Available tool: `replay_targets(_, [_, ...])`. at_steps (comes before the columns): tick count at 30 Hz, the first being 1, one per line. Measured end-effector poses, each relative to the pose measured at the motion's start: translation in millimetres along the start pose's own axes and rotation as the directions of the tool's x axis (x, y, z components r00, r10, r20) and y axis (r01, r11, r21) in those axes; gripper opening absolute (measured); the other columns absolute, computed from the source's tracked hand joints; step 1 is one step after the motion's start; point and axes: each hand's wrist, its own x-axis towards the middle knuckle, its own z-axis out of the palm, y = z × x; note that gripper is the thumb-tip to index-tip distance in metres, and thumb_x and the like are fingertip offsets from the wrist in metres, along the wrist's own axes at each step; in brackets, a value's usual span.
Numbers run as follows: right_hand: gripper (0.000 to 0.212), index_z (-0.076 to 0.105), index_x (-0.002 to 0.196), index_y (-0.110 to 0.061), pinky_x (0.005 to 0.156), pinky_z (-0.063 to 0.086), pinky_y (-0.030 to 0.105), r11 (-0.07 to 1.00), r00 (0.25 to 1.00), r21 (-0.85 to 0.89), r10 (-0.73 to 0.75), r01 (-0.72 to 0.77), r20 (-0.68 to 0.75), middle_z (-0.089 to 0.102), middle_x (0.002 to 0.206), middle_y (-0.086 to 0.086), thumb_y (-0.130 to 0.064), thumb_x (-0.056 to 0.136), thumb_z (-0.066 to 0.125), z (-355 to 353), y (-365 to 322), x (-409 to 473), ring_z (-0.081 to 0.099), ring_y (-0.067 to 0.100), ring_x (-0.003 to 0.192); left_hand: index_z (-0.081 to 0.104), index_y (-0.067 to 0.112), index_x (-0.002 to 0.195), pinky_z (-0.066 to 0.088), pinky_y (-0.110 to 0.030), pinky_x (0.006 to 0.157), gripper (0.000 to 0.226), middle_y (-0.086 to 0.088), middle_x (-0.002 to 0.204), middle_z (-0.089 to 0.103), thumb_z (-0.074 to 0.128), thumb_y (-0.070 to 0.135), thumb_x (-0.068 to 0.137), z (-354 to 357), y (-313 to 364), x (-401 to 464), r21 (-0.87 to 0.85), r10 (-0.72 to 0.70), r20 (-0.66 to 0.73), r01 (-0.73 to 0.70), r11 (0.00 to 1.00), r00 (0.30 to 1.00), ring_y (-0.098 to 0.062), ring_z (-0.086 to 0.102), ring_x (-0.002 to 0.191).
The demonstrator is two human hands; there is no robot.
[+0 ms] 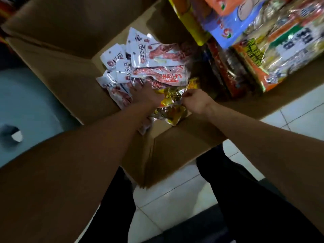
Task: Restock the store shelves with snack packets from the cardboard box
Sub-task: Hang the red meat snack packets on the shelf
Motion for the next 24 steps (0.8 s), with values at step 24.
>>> replay_targets(24, [0.072,0.048,0.140,-0.016,0.103,0.047,0.043,0.987,0.985,-0.004,-0.163,0.163,-0.052,0.051,0.136,0.015,-0.051,0.083,0.074,27.3,-62.3,68.0,0.056,0.032,0.118,0.034,0.004,0.148,0.034,-0.037,0.115,0.084,-0.017,0.149,0.036,0.079,0.027,0.081,-37.3,-20.1,-23.9,-0.728,-0.384,-0.281,0.065,0.682,0.879,-0.031,0.040,0.137])
